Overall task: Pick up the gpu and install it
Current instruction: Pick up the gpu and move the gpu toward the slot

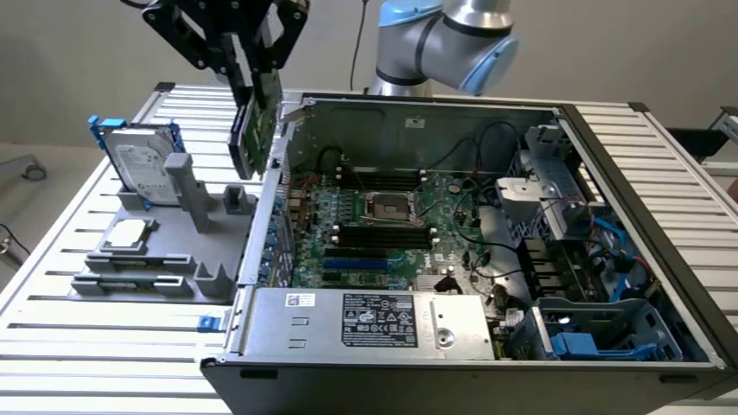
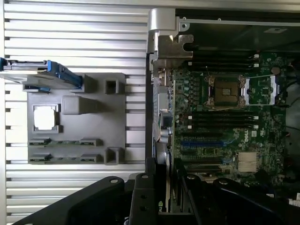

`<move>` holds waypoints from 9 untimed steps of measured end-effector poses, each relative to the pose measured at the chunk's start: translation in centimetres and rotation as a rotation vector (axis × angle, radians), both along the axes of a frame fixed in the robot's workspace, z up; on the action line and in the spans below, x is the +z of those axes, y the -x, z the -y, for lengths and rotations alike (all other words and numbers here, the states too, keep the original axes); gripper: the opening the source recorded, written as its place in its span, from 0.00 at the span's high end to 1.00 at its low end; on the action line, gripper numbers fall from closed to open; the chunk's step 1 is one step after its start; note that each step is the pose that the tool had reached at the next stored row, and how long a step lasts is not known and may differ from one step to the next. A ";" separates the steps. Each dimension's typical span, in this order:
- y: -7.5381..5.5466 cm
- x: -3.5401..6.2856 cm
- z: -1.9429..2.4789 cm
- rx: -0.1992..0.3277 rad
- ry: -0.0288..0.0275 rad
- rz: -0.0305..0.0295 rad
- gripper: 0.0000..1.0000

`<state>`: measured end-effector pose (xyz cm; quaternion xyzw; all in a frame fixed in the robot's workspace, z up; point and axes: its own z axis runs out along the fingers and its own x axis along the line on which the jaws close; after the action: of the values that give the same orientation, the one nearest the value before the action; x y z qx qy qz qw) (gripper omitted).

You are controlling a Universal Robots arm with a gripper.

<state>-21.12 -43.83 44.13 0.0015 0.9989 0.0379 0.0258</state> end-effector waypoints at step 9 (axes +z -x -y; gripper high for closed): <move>-4.1 0.06 0.38 0.000 -0.0117 -0.0024 0.74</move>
<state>-17.02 -44.21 44.19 0.0017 0.9987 0.0438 0.0246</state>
